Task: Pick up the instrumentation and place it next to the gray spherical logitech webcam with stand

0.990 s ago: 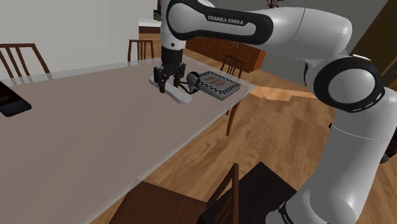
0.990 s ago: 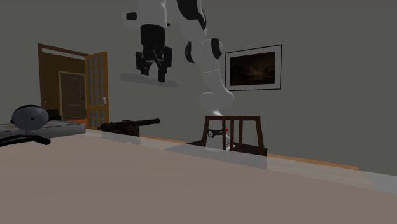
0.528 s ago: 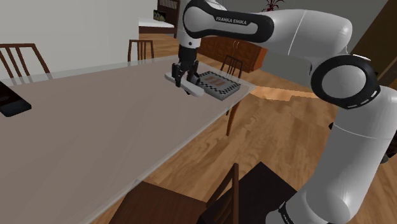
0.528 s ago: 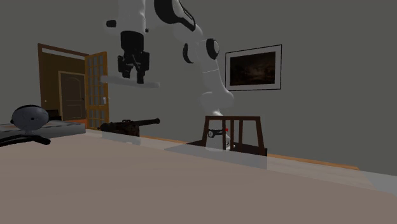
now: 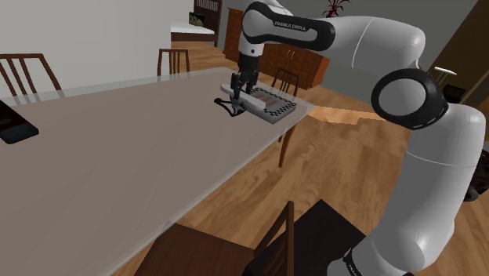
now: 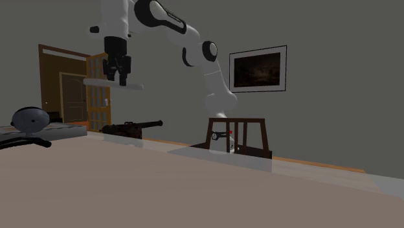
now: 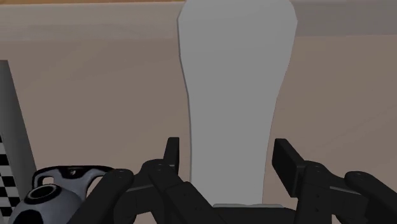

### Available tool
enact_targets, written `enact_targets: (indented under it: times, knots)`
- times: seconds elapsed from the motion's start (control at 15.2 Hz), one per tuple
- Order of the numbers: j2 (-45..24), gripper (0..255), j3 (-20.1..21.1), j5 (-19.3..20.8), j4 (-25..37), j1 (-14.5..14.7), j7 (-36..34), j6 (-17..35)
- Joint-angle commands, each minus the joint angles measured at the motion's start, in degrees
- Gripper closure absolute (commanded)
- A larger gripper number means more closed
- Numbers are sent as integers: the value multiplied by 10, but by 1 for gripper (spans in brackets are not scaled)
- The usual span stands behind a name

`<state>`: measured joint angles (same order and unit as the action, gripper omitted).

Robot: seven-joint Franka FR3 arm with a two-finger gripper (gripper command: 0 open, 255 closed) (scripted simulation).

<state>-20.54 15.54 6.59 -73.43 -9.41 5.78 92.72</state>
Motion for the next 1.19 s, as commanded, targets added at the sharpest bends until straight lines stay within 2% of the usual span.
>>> enact_targets:
  times: [0.0, 0.46, 0.66, 0.79, 1.12]
  knots:
    - [-13, 255, -8, 1, 18, -14, 24, -3]
    - [-91, 255, -32, 7, 140, -56, 101, -45]
    - [-146, 255, -42, 12, 231, -69, 133, -79]
    - [-201, 255, -49, 17, 324, -73, 155, -117]
    - [-161, 255, -46, 12, 215, -86, 150, -48]
